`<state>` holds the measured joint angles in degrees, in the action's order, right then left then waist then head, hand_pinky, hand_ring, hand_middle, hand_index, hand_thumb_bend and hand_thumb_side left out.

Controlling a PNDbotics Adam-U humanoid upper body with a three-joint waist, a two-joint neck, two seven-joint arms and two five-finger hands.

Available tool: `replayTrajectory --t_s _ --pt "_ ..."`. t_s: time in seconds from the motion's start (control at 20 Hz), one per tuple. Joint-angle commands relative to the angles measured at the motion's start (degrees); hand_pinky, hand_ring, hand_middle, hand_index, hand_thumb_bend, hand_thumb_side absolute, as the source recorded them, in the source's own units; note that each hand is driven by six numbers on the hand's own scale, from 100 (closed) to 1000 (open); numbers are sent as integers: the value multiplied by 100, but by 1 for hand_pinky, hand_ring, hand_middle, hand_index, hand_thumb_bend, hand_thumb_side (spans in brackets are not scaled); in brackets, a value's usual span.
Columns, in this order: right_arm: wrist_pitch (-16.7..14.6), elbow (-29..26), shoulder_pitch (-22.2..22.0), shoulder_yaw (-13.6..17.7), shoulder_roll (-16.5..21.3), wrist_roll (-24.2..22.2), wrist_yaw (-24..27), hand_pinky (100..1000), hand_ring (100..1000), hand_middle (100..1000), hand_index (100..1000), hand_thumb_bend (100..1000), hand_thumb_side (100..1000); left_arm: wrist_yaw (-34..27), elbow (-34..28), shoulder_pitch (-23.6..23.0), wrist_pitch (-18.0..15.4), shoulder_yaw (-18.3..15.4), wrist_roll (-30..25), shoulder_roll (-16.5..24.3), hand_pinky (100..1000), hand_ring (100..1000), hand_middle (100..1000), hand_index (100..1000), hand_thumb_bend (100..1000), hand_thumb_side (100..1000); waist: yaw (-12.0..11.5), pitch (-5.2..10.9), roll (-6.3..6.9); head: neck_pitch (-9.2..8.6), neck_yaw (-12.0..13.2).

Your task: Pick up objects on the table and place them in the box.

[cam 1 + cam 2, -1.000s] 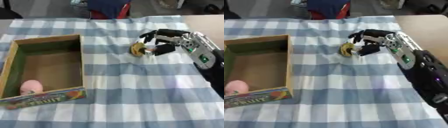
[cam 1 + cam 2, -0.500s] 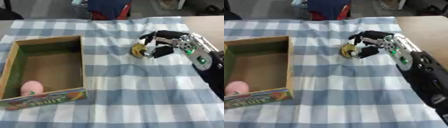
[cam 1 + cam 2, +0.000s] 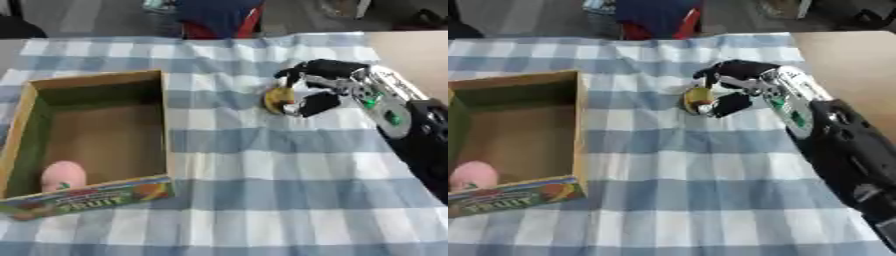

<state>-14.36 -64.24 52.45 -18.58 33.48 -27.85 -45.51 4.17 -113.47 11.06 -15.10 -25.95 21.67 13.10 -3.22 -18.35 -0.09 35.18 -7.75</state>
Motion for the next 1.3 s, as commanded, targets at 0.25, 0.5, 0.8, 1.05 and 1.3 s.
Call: replayTrajectory --t_s 0.25,0.5,0.8,1.05,1.3 --pt "-136 -2 147 81 153 -19 53 635 813 603 802 221 786 39 -112 31 -8 -44 -34 102 357 597 538 784 427 561 10 98 0 -20 -1" --pt "-71 8 180 66 167 -56 64 626 805 573 769 219 769 41 -112 34 -3 -44 -39 103 356 597 538 783 426 560 12 102 -9 -21 -1" --pt "-112 85 202 24 140 -95 -68 617 799 557 736 100 552 41 -112 41 -3 -45 -39 100 356 597 538 783 426 558 -5 99 -14 -36 -16" --pt "-203 97 248 -22 82 52 -196 584 754 508 698 100 243 40 -112 43 -3 -42 -46 100 357 597 539 784 424 557 -18 108 -14 -46 -32" --pt "-181 20 275 -73 53 93 12 554 702 480 680 100 133 37 -112 48 -2 -41 -53 108 357 598 539 784 423 556 -13 121 -18 -58 -39"
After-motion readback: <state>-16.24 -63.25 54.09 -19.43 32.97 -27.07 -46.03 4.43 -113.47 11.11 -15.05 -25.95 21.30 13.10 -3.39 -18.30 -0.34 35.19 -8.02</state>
